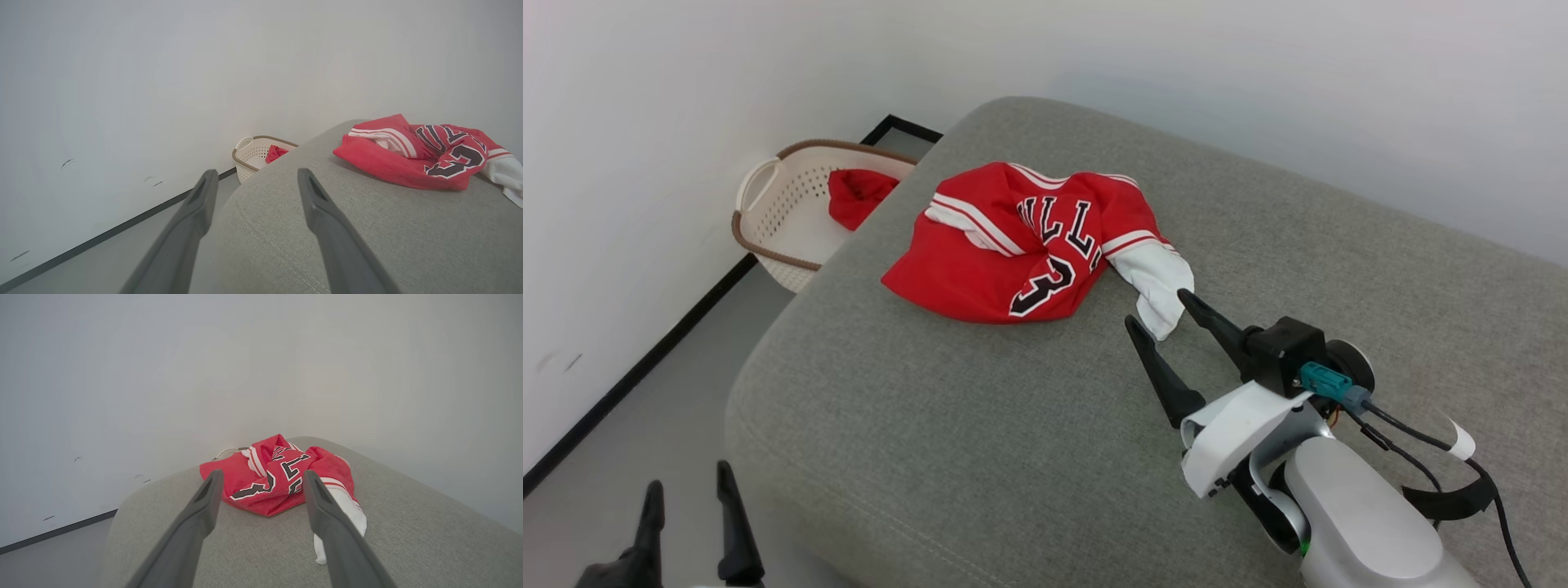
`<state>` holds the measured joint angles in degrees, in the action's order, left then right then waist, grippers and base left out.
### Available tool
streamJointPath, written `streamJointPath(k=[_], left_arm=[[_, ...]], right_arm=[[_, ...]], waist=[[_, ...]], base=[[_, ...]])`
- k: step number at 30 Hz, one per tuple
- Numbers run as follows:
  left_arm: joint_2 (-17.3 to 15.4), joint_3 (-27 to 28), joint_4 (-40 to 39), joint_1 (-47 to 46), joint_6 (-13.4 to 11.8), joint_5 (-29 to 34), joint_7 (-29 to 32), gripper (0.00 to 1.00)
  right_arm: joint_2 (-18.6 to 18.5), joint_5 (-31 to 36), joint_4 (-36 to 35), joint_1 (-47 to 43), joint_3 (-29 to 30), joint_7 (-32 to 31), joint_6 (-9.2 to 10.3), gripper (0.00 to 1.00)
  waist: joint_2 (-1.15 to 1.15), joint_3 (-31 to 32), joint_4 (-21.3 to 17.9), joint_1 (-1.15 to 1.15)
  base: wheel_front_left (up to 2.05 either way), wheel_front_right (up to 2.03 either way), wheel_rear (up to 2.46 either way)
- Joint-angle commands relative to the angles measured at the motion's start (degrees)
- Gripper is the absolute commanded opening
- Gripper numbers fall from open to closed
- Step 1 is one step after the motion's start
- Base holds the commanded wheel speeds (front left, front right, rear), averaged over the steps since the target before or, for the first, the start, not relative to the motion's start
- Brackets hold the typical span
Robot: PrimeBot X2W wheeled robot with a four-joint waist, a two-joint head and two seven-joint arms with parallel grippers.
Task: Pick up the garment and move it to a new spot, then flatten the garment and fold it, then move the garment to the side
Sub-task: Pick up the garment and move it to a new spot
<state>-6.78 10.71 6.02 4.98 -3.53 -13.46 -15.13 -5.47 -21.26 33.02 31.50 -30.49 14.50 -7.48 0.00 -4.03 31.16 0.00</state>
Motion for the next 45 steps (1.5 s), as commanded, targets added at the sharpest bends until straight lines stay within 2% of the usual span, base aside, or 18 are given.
streamJointPath(k=[1, 6, 12, 15, 19, 21, 26, 29, 33, 36, 40, 45], left_arm=[[0.21, -0.05, -0.28, 0.45, 0.11, 0.36, -0.03, 1.00], [-0.88, -1.76, 0.71, -1.20, 2.25, 1.02, 0.01, 1.00], [-5.75, -8.00, 5.45, -12.24, 8.14, 3.19, 2.95, 1.00], [-9.60, -11.72, 9.28, -19.97, 10.04, 4.68, 3.58, 1.00], [-13.39, -16.35, 15.54, -32.33, 10.93, 3.91, 3.22, 1.00], [-14.12, -18.61, 19.13, -38.13, 10.99, 0.76, 3.51, 1.00], [-19.23, -26.50, 28.89, -50.82, 11.00, -10.83, 8.20, 1.00], [-21.87, -32.25, 33.59, -55.56, 11.01, -20.07, 14.93, 1.00], [-25.44, -38.71, 36.42, -58.18, 10.95, -33.01, 29.00, 1.00], [-27.20, -41.07, 36.34, -59.70, 10.95, -40.59, 35.70, 1.00], [-29.72, -44.26, 38.02, -60.22, 10.95, -44.64, 40.08, 1.00], [-32.05, -48.10, 45.03, -62.56, 10.89, -41.95, 40.40, 1.00]], right_arm=[[-0.45, -0.75, 0.46, 0.65, -0.70, 0.36, -0.02, 1.00], [-1.55, -2.19, 1.32, -0.10, -1.38, 0.67, -0.02, 1.00], [-3.45, -0.80, -0.74, -3.63, 1.53, 0.72, -0.02, 1.00], [-3.24, 0.93, -2.48, -3.48, 1.44, 0.73, -0.02, 1.00], [-3.96, 3.15, -4.38, -1.18, 2.15, 0.43, -0.01, 1.00], [-3.91, 3.91, -5.48, 0.23, 2.67, 0.15, -0.01, 1.00], [-2.86, 5.96, -8.09, 3.19, 3.97, -0.13, -0.01, 1.00], [-2.10, 6.61, -8.59, 3.89, 4.71, 0.10, -0.01, 1.00], [-1.29, 7.20, -9.07, 3.60, 5.74, 0.34, -0.01, 1.00], [-1.04, 7.84, -9.51, 3.30, 6.21, 0.50, -0.01, 1.00], [-0.82, 8.50, -10.36, 3.69, 6.59, 0.56, -0.01, 1.00], [-0.63, 9.27, -11.92, 4.79, 6.69, 0.44, -0.01, 1.00]], waist=[[0.00, 0.19, -0.13, 0.00], [0.00, 0.64, -0.77, 0.00], [0.00, 0.35, -2.20, 0.00], [0.00, -2.55, -6.45, 0.00], [0.00, -8.23, -12.51, 0.00], [0.00, -10.98, -15.23, 0.00], [0.00, -17.18, -21.87, 0.00], [0.00, -19.26, -25.13, 0.00], [0.00, -20.66, -28.06, 0.00], [0.00, -21.38, -29.42, 0.00], [0.00, -22.74, -30.85, 0.00], [0.00, -25.21, -32.23, 0.00]], base=[[0.00, 0.00, 0.00], [0.00, 0.00, 0.00], [0.00, 0.00, 0.00], [0.00, 0.00, 0.00], [0.00, 0.00, 0.00], [0.00, 0.00, 0.00], [0.00, 0.00, 0.00], [0.00, 0.00, 0.00], [0.00, 0.00, 0.00], [0.00, 0.00, 0.00], [0.00, 0.00, 0.00], [0.00, 0.00, 0.00]])
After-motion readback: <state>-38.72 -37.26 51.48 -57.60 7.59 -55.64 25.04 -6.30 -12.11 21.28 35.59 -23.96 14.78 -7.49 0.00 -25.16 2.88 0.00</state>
